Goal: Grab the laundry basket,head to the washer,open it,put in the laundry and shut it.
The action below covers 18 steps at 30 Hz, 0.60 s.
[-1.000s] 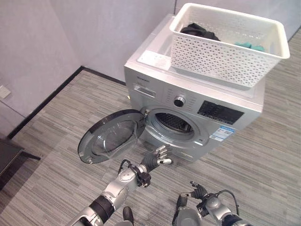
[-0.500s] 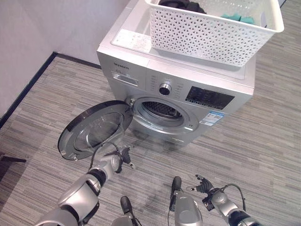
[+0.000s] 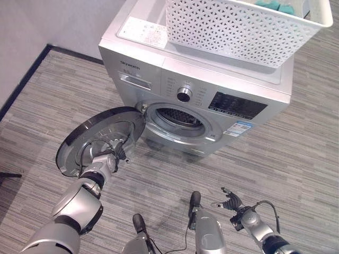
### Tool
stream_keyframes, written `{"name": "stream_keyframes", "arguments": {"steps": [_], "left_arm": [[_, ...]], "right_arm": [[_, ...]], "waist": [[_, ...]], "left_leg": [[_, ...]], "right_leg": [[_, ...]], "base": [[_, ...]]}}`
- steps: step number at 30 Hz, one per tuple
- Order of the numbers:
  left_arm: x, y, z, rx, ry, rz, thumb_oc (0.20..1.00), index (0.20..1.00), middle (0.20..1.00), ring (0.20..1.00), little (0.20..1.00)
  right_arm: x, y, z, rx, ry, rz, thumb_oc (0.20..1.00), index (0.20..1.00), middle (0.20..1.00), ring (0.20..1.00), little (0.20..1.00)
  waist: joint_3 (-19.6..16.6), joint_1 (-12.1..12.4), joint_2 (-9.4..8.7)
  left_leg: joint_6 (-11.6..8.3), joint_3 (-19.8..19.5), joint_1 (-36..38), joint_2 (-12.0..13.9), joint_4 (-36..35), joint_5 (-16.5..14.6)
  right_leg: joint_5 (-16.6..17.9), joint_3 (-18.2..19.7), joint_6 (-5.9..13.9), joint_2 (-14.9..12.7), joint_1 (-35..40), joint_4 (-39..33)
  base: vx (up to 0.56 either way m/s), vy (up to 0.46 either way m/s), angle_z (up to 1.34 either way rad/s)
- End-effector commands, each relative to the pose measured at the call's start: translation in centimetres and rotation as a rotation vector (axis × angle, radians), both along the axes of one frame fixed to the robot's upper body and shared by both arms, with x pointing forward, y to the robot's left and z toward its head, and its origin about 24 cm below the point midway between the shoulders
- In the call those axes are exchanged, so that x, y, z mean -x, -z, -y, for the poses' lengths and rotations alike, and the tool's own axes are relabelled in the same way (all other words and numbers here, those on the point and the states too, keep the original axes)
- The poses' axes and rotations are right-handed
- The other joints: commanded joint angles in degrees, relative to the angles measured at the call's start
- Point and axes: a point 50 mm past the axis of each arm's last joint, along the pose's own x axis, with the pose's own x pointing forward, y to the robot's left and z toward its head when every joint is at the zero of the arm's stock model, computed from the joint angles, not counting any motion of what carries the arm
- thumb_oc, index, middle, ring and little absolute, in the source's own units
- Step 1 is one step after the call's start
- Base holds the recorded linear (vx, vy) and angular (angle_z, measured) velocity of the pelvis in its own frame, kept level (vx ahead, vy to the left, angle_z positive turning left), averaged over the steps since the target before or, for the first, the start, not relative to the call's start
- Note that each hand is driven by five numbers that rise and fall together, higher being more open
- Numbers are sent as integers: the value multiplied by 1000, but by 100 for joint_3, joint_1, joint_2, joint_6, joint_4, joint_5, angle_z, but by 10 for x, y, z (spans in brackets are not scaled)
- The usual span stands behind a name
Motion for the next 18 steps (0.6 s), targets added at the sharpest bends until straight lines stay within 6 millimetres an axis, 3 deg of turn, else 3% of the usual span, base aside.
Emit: {"name": "stream_keyframes", "arguments": {"steps": [1, 6, 11, 13, 14, 15, 16, 17, 18], "left_arm": [[-2, -23, -42, -78, -163, 39, 1000, 1000, 1000, 1000, 1000], [5, -35, -73, -150, -253, 61, 1000, 1000, 1000, 1000, 1000], [16, -25, -82, -52, -318, 79, 1000, 1000, 1000, 1000, 1000], [22, -16, -84, 48, -368, 91, 1000, 1000, 1000, 1000, 1000], [32, -1, -83, 197, -459, 96, 1000, 1000, 1000, 1000, 1000], [32, 0, -83, 199, -460, 95, 1000, 1000, 1000, 1000, 1000], [44, 22, -76, 343, -525, 73, 1000, 1000, 1000, 1000, 1000], [45, 23, -75, 344, -526, 72, 1000, 1000, 1000, 1000, 1000], [62, 51, -63, 447, -558, 19, 1000, 1000, 1000, 1000, 1000]], "right_arm": [[-1, 0, -9, -32, 4, 29, 1000, 1000, 1000, 1000, 1000], [0, -3, -6, -24, -14, 42, 1000, 1000, 1000, 1000, 1000], [6, 1, 1, -9, 11, 21, 1000, 1000, 1000, 1000, 1000], [10, 3, 4, -16, 43, 6, 1000, 1000, 1000, 1000, 1000], [15, 6, 5, -54, 96, -6, 1000, 1000, 1000, 1000, 1000], [15, 6, 6, -53, 96, -7, 1000, 1000, 1000, 1000, 1000], [25, 12, 11, -103, 192, -34, 1000, 1000, 1000, 1000, 1000], [26, 13, 11, -102, 192, -35, 1000, 1000, 1000, 1000, 1000], [34, 16, 20, -152, 307, -44, 1000, 1000, 1000, 1000, 1000]], "waist": [[45, 72, -152], [58, 74, -213], [0, 108, -216], [-57, 121, -213], [-124, 115, -201], [-130, 112, -193], [-225, 90, -160], [-233, 90, -153], [-342, 71, -84]], "left_leg": [[-149, -32, 1110, 182, 34, -1016], [-143, -39, 1112, 155, 34, -1040], [-134, -40, 1137, 150, 34, -1078], [-130, -24, 1177, 149, 34, -1105], [-132, -2, 1237, 149, 34, -1136], [-133, -1, 1238, 151, 34, -1138], [-130, 26, 1307, 158, 34, -1173], [-131, 28, 1308, 160, 34, -1175], [-128, 62, 1381, 179, 34, -1194]], "right_leg": [[1009, 214, 591, -38, -792, -921], [1042, 203, 599, -47, -803, -919], [1047, 194, 600, -71, -784, -914], [1041, 185, 596, -81, -753, -911], [1014, 196, 584, -73, -726, -891], [1012, 196, 584, -71, -725, -890], [966, 231, 564, -61, -703, -851], [963, 232, 564, -59, -704, -849], [898, 289, 525, -34, -661, -811]], "base": [[-14, 2, 10], [-5, 0, 4], [0, 0, 0], [17, 1, 1], [0, 0, 0], [50, 4, 1], [32, 3, -2], [74, 5, -4], [45, 2, -4]]}}
